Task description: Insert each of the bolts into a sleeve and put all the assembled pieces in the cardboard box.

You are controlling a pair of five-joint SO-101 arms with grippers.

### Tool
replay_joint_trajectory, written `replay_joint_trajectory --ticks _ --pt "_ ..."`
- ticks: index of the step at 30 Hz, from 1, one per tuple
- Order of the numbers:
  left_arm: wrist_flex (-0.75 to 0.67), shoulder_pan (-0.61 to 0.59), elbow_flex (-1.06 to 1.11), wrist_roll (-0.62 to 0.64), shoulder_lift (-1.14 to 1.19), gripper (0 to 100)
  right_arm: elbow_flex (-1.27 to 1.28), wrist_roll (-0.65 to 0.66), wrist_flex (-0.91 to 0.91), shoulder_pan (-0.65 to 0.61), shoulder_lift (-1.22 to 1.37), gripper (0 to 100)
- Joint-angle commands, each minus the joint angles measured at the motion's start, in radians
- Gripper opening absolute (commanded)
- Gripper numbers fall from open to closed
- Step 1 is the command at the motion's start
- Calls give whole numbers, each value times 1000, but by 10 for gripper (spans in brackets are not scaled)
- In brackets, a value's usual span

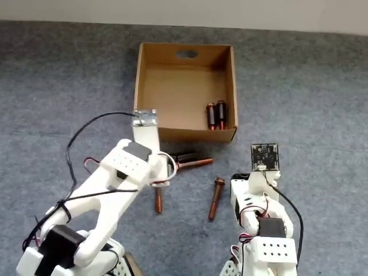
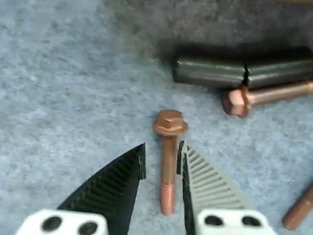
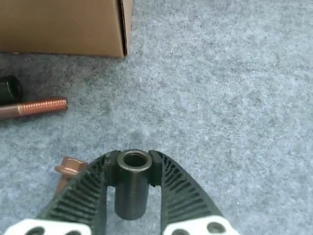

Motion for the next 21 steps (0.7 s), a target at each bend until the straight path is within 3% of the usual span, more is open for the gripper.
replay_joint_trajectory --ticks 1,10,21 --pt "-12 68 -1 41 -8 130 -8 -2 -1 8 -12 7" --pt "-180 -44 119 38 -8 129 -8 -2 -1 8 -12 7" --pt "-184 -51 130 43 -8 114 -8 -2 -1 8 -12 7"
